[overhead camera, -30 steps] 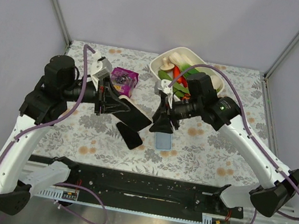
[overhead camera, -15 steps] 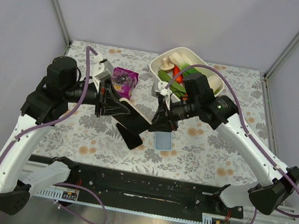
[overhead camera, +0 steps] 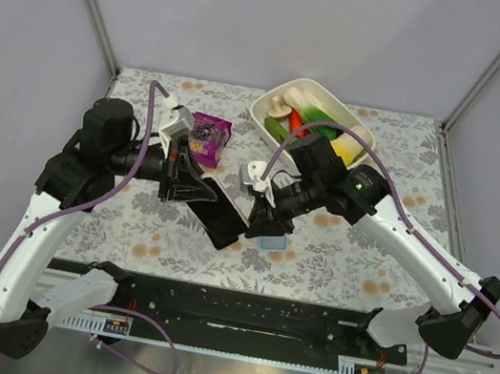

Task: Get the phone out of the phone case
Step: Remove the phone case from the phone.

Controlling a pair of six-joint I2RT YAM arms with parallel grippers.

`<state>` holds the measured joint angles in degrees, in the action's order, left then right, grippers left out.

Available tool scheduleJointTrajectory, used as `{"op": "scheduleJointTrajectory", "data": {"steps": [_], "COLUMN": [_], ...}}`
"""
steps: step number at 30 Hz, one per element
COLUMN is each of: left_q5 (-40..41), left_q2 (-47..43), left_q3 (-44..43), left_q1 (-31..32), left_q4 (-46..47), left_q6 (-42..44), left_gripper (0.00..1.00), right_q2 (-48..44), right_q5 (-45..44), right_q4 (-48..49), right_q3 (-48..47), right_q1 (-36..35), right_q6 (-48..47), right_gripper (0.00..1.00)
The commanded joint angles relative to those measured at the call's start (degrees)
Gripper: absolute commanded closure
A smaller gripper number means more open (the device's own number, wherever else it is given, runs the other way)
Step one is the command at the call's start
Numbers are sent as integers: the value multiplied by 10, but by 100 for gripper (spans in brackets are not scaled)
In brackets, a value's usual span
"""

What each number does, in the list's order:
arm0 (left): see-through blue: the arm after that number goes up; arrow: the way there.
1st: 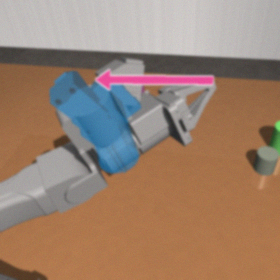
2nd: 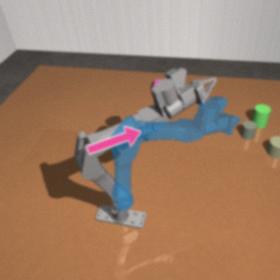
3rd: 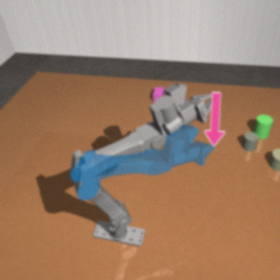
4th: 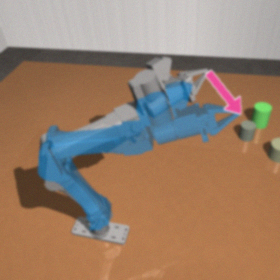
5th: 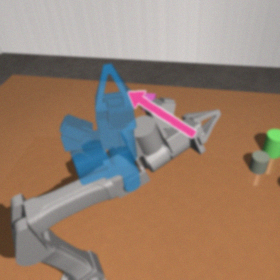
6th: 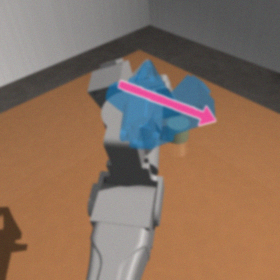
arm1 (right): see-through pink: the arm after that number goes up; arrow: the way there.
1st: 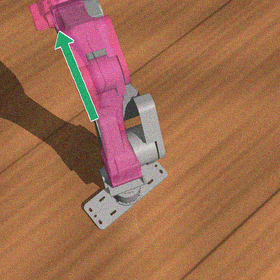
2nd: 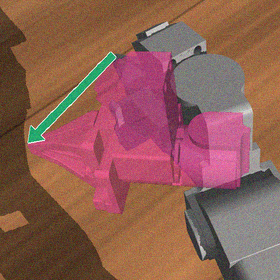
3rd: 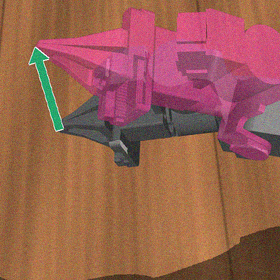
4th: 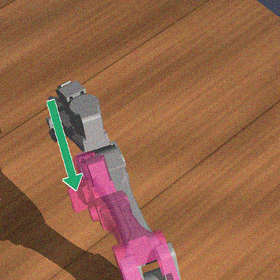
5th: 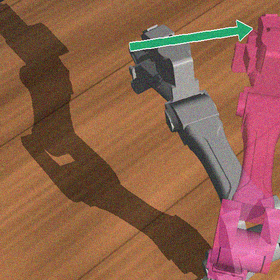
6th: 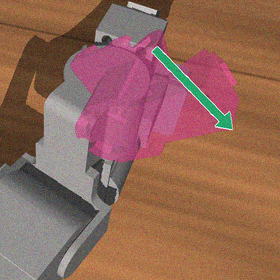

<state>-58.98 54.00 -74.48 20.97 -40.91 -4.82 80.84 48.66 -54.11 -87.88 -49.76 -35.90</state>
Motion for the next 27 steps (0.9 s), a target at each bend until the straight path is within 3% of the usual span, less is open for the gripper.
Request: {"op": "scheduleJointTrajectory", "data": {"steps": [1,12,27], "left_q5": [62,36,-12], "left_q2": [2,-8,-8], "left_q3": [-17,28,114], "left_q1": [-10,-30,-28], "left_q4": [86,137,224], "left_q6": [0,-49,-109], "left_gripper": [100,100,100], "right_q2": [-23,-39,7], "right_q5": [37,31,56], "right_q4": [-53,-75,-133], "right_q3": [-29,-65,-157], "right_q1": [-43,-68,-84], "right_q6": [-62,-79,-113], "right_gripper": [100,100,100]}}
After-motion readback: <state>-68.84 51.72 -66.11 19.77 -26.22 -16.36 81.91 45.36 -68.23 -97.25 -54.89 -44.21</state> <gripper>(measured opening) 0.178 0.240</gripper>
